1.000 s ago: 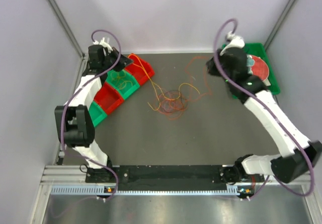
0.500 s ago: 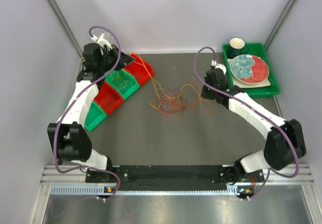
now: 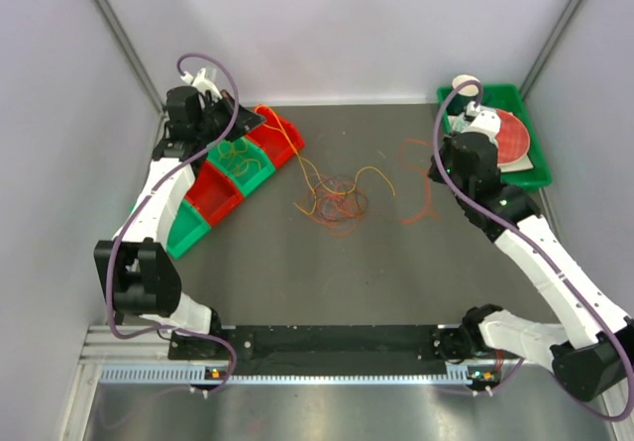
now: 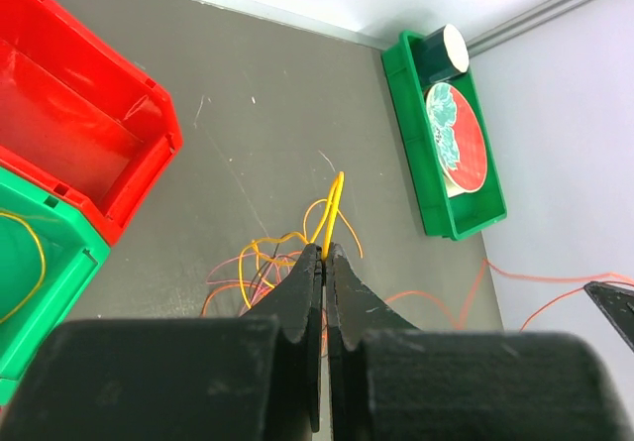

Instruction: Untangle the cables

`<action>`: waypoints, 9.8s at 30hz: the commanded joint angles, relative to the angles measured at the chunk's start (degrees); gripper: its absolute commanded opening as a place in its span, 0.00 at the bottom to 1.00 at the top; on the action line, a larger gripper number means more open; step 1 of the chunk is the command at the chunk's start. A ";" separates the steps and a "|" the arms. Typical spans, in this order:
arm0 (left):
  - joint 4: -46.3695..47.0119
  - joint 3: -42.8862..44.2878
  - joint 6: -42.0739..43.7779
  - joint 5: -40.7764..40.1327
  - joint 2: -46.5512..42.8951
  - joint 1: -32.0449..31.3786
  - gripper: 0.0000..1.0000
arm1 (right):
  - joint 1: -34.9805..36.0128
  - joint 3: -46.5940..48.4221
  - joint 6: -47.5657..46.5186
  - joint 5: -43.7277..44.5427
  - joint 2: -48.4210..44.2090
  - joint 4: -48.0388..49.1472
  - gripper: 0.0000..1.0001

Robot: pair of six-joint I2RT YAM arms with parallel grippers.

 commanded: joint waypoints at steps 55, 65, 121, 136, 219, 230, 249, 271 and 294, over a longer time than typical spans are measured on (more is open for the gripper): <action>0.04 -0.31 1.20 0.68 -5.11 0.13 0.00 | 11.55 39.44 6.49 -10.83 64.29 -4.81 0.34; 0.92 -0.05 1.29 -1.17 -7.22 0.22 0.00 | 10.06 30.58 3.76 -8.01 54.30 0.36 0.00; 0.30 -0.22 1.20 -0.82 -8.19 0.22 0.00 | 11.02 23.00 -5.47 -15.92 51.99 8.90 0.42; 0.21 -0.40 1.38 -0.99 -8.28 0.22 0.00 | 12.17 27.21 -8.72 -19.71 56.73 7.24 0.42; 13.74 38.99 -24.71 9.46 1.48 22.45 0.00 | -3.65 -3.01 -2.22 -0.46 40.48 13.29 0.00; 18.14 24.39 -25.43 10.70 -3.27 12.09 0.00 | -0.50 3.83 -3.79 -18.02 31.25 12.77 0.84; 15.42 23.60 -22.00 9.20 -4.58 7.33 0.00 | 14.63 27.40 7.44 -29.64 53.65 10.65 0.83; 14.54 23.42 -20.77 8.94 -5.64 7.34 0.00 | 17.79 39.79 6.57 -29.29 64.47 6.00 0.53; 14.89 22.19 -20.50 6.92 -5.46 10.23 0.00 | 13.93 9.95 7.46 -21.30 44.98 18.13 0.00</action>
